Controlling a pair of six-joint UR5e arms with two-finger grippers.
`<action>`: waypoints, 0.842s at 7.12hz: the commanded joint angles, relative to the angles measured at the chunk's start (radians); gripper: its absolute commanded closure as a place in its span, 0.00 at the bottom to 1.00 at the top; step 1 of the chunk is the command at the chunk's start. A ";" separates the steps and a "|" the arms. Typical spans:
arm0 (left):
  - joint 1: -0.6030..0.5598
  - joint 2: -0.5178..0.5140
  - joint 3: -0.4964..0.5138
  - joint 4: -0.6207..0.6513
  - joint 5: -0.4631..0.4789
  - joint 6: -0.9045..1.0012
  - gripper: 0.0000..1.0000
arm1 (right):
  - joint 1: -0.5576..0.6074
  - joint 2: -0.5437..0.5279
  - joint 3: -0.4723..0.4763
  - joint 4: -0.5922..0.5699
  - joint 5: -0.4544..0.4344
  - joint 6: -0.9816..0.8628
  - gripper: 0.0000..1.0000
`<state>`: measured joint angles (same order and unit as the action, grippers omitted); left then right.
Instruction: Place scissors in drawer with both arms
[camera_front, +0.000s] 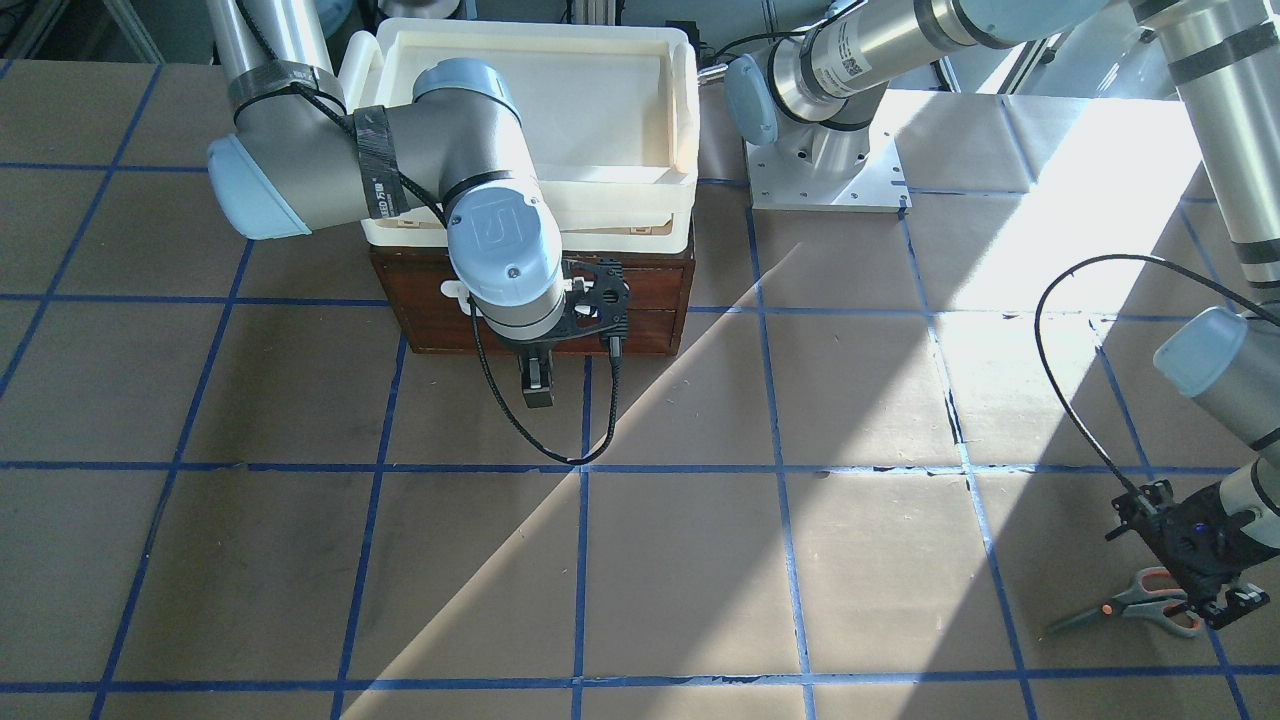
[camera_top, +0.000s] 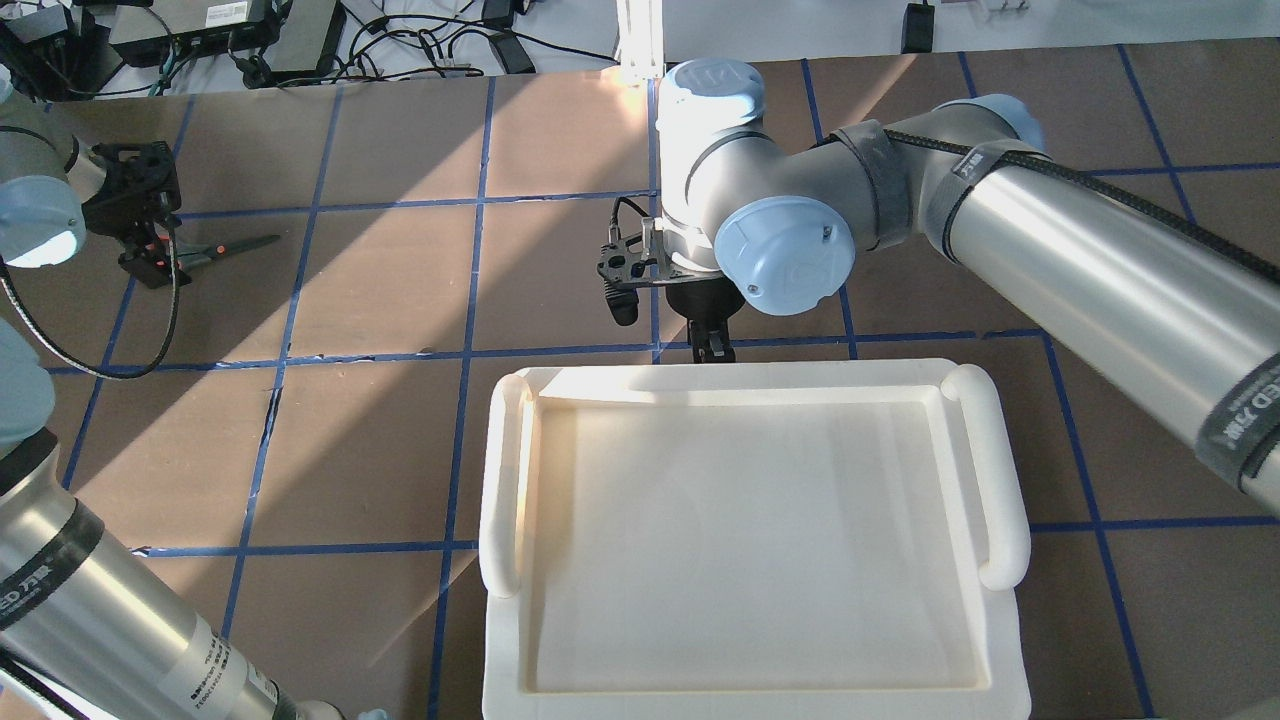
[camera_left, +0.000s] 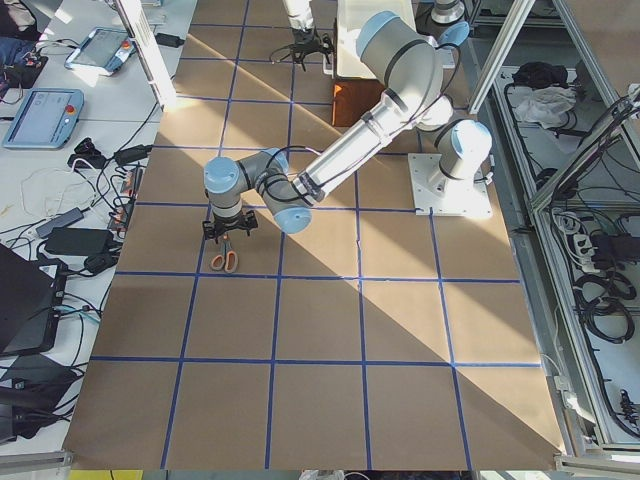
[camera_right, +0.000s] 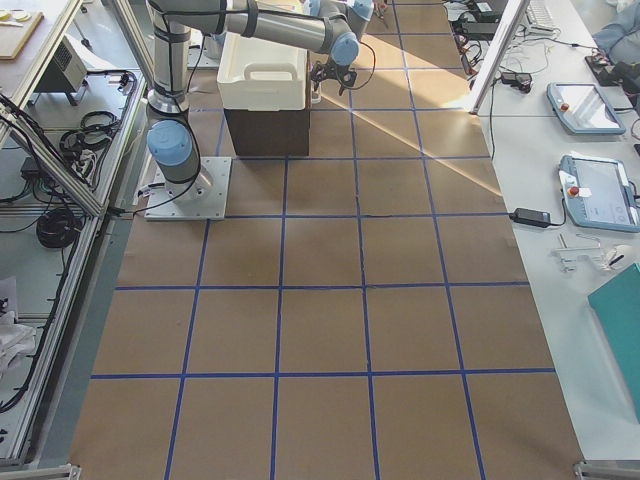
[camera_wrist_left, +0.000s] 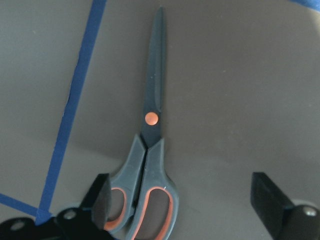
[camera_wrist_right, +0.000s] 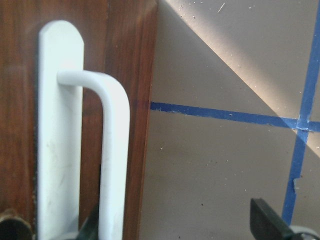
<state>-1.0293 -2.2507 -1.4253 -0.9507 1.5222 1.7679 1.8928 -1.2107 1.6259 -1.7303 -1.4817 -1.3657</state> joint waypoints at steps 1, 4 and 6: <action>0.000 -0.039 0.017 0.006 0.003 0.008 0.03 | 0.000 0.003 -0.001 -0.026 0.000 -0.007 0.00; 0.000 -0.058 0.031 0.006 -0.008 0.013 0.19 | -0.005 0.016 -0.029 -0.032 0.000 -0.010 0.00; 0.000 -0.067 0.042 0.010 -0.007 0.013 0.19 | -0.008 0.036 -0.064 -0.032 -0.002 -0.010 0.00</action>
<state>-1.0293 -2.3113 -1.3906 -0.9430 1.5157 1.7805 1.8875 -1.1858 1.5819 -1.7624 -1.4828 -1.3759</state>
